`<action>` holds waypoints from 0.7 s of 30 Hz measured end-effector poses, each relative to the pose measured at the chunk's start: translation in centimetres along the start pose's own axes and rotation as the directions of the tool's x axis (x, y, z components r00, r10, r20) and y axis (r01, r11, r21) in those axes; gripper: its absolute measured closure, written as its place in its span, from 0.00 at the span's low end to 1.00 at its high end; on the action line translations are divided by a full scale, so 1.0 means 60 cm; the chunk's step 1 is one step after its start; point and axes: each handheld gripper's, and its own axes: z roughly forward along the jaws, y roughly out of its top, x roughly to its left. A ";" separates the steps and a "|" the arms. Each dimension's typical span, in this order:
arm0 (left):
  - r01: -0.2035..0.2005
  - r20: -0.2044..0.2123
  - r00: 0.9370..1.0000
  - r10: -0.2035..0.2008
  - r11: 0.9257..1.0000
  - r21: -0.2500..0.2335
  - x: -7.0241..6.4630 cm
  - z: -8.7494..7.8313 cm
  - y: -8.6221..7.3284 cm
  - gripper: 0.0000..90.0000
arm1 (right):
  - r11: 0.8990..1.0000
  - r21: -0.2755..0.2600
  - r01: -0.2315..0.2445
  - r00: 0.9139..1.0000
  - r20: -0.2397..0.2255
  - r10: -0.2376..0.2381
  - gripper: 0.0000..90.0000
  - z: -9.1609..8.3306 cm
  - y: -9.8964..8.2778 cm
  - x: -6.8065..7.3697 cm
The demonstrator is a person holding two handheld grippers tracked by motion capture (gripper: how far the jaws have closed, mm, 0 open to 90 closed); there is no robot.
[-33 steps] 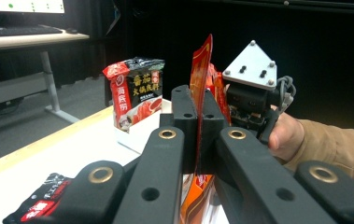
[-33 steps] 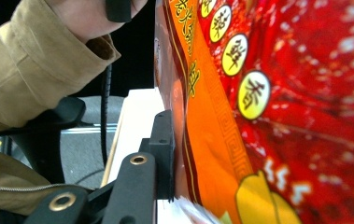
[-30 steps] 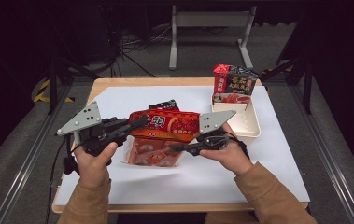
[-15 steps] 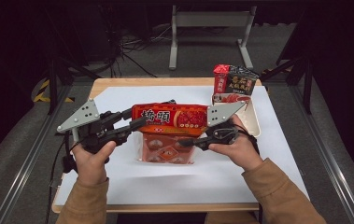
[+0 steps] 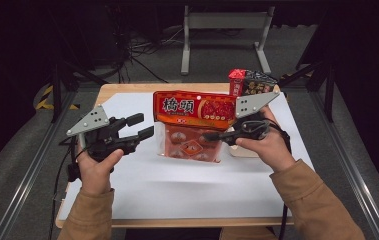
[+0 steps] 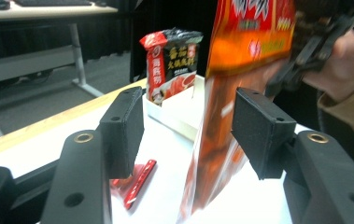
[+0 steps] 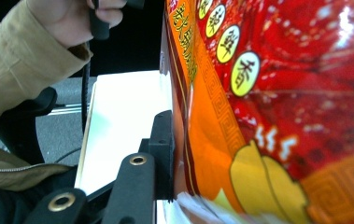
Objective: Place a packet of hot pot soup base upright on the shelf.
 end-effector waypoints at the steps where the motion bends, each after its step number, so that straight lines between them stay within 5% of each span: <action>1: 0.004 -0.004 1.000 -0.004 1.000 0.002 0.003 0.002 -0.002 0.49 | 1.000 -0.001 -0.006 1.000 0.001 0.006 0.78 -0.002 0.001 -0.003; 21: 0.076 -0.045 0.996 -0.073 0.995 0.069 0.044 0.016 -0.031 0.43 | 0.999 -0.025 -0.039 0.991 0.131 0.042 0.78 -0.068 0.027 -0.055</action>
